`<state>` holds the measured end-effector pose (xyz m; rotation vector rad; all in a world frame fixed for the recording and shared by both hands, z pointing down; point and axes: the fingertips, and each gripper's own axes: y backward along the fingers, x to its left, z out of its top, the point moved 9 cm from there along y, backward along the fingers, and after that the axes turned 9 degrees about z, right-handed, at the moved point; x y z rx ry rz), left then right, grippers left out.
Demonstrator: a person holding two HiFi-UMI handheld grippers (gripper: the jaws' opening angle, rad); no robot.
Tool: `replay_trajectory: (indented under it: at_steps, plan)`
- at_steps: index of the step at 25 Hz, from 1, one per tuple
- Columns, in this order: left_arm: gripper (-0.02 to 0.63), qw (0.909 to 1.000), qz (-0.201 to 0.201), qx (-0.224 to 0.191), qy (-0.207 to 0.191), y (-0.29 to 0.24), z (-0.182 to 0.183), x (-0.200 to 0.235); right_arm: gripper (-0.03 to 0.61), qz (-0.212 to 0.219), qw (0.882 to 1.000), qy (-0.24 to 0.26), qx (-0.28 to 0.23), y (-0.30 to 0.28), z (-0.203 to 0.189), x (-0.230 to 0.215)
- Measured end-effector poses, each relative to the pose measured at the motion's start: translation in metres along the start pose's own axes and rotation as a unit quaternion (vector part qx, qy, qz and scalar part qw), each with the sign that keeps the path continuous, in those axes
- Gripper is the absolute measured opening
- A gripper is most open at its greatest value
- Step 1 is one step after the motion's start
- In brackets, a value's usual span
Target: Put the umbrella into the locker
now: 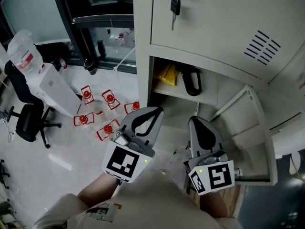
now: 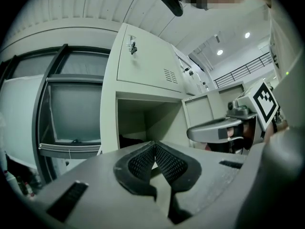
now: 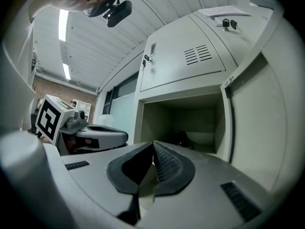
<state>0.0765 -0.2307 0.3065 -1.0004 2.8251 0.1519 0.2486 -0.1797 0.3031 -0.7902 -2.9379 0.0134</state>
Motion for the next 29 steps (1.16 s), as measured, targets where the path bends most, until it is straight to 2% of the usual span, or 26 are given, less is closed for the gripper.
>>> replay_trajectory:
  at_steps: [29]
  plan:
    - [0.009,0.9999,-0.004,0.01,0.004,-0.0042,-0.0077,0.0023,0.008,0.002,1.0,-0.003,0.018,-0.0063,-0.0093,-0.0021]
